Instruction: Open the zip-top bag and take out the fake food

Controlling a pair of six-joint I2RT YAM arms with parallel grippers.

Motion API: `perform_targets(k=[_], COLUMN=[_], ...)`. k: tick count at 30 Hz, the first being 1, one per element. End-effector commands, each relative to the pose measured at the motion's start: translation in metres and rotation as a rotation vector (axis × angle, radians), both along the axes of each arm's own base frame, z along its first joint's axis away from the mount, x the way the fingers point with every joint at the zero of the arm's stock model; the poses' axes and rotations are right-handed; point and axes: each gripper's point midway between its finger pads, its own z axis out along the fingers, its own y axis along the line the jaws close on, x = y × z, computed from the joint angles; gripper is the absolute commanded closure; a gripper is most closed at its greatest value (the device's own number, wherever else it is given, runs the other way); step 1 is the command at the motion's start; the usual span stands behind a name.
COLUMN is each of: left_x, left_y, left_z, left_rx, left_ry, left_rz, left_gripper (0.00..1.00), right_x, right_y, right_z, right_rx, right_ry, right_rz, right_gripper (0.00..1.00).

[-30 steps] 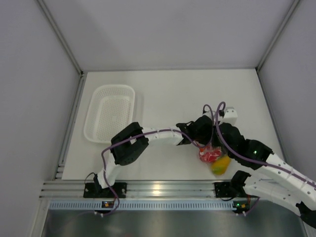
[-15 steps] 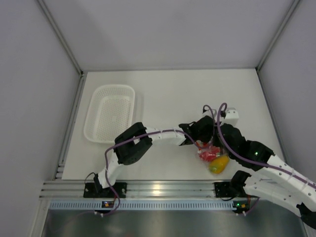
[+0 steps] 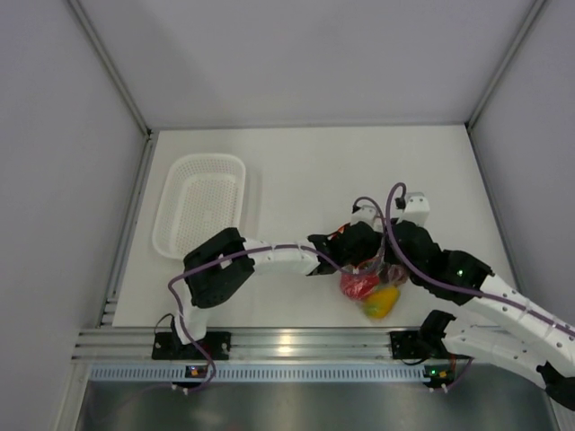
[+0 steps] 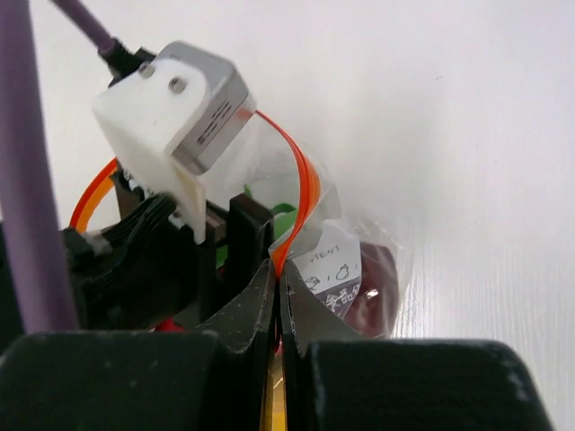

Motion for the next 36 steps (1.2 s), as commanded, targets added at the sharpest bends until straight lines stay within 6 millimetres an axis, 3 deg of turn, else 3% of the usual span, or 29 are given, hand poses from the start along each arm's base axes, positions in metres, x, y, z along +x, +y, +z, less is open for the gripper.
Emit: perform_targets(k=[1, 2, 4, 5, 7, 9, 10, 12, 13, 17, 21, 27, 29, 34, 36], left_x=[0.001, -0.002, -0.004, -0.007, -0.009, -0.012, -0.013, -0.018, -0.02, -0.029, -0.014, 0.03, 0.033, 0.034, 0.023], left_y=[0.0, 0.006, 0.007, 0.011, 0.012, 0.018, 0.019, 0.026, 0.026, 0.034, 0.047, 0.079, 0.08, 0.081, 0.078], left_z=[0.05, 0.045, 0.064, 0.06, 0.078, 0.079, 0.094, 0.094, 0.109, 0.119, 0.126, 0.138, 0.141, 0.146, 0.139], left_rx=[-0.085, -0.08, -0.131, -0.126, -0.163, -0.161, -0.193, -0.186, -0.223, -0.221, -0.171, -0.125, -0.127, -0.168, -0.194], left_ry=[-0.126, -0.128, -0.16, -0.162, -0.201, -0.221, -0.257, -0.29, -0.322, -0.385, -0.462, -0.511, -0.516, -0.523, -0.525], left_rz=[-0.033, -0.037, -0.054, -0.065, -0.088, -0.105, -0.123, -0.157, -0.174, -0.259, -0.193, 0.144, 0.166, 0.193, 0.112], left_gripper=[1.0, 1.0, 1.0, 1.0, 1.0, 1.0, 1.0, 1.0, 1.0, 1.0, 1.0, 1.0, 1.0, 1.0, 1.0], right_x=[0.011, 0.013, 0.018, 0.02, 0.024, 0.028, 0.029, 0.031, 0.031, 0.023, 0.007, 0.0, 0.001, 0.016, 0.017], right_y=[0.0, 0.001, 0.007, 0.009, 0.019, 0.03, 0.033, 0.039, 0.044, 0.075, 0.098, 0.103, 0.102, 0.065, 0.062], right_z=[0.033, 0.036, 0.043, 0.046, 0.054, 0.062, 0.064, 0.065, 0.065, 0.066, 0.069, 0.06, 0.062, 0.059, 0.062], right_rx=[0.02, 0.018, 0.018, 0.006, 0.008, 0.004, -0.007, -0.047, -0.057, -0.044, -0.019, -0.059, -0.036, -0.045, -0.027], right_ry=[-0.073, -0.077, -0.087, -0.092, -0.096, -0.1, -0.098, -0.068, -0.054, 0.005, 0.064, 0.059, 0.036, -0.059, -0.09], right_rz=[-0.046, -0.047, -0.039, -0.026, 0.007, 0.056, 0.07, 0.106, 0.13, 0.309, 0.453, 0.431, 0.401, 0.163, 0.149], right_gripper=[1.0, 1.0, 1.0, 1.0, 1.0, 1.0, 1.0, 1.0, 1.0, 1.0, 1.0, 1.0, 1.0, 1.0, 1.0])
